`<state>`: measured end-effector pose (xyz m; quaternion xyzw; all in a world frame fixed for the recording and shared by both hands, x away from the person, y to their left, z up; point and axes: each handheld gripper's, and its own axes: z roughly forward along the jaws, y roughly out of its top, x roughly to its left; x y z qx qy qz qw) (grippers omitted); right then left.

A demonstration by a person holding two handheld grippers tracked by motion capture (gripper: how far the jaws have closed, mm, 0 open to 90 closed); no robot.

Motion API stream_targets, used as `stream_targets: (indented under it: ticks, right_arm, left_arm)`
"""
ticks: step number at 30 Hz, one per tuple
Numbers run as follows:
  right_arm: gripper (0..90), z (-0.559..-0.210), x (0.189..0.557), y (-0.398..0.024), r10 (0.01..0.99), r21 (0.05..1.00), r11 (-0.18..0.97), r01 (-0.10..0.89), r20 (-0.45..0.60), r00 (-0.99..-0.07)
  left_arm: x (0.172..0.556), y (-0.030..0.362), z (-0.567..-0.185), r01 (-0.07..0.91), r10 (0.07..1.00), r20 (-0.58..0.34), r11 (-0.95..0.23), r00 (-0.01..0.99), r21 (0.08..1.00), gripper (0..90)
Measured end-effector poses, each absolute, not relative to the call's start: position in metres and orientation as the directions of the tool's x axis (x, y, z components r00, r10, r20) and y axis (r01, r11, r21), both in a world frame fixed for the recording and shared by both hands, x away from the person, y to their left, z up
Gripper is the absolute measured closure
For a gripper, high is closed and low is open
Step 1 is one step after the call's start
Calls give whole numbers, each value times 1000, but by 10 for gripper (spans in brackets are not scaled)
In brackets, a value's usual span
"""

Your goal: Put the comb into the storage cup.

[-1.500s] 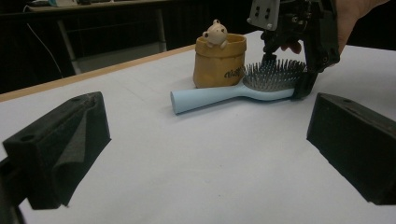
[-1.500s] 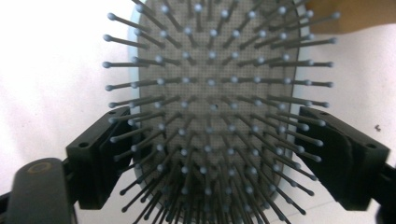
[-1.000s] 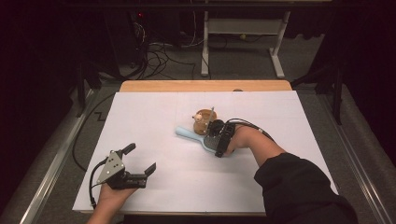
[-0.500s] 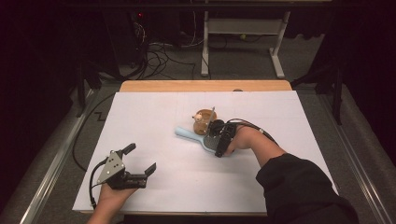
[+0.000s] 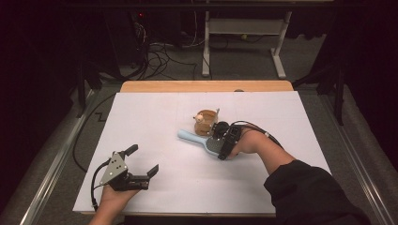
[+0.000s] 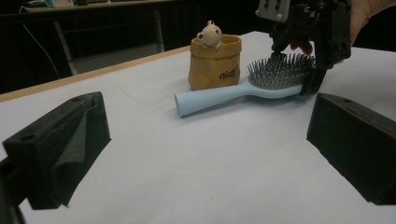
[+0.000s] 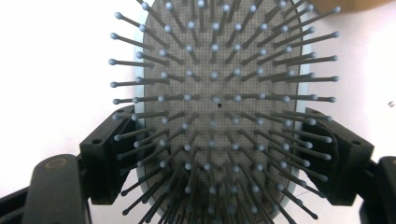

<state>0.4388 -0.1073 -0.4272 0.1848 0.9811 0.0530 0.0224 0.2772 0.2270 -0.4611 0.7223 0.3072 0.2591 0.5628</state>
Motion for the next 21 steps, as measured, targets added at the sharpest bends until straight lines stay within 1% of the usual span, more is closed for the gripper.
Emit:
stream_targets:
  ticks: [2, 13, 17, 21]
  right_arm:
    - [212, -430, 435, -108, 352, 118, 930, 347, -25, -936]
    - [212, -427, 429, -108, 363, 135, 924, 358, -14, -932]
    - [212, -422, 424, -110, 374, 145, 919, 368, -20, -927]
    - [212, -418, 418, -113, 375, 145, 918, 369, -14, -927]
  left_arm:
    - [277, 227, -461, 152, 734, 32, -182, 678, 971, 3]
    - [277, 226, -462, 151, 733, 40, -193, 679, 969, 5]
    - [276, 225, -462, 145, 732, 56, -208, 679, 967, 5]
    - [275, 221, -461, 128, 727, 96, -247, 680, 960, 7]
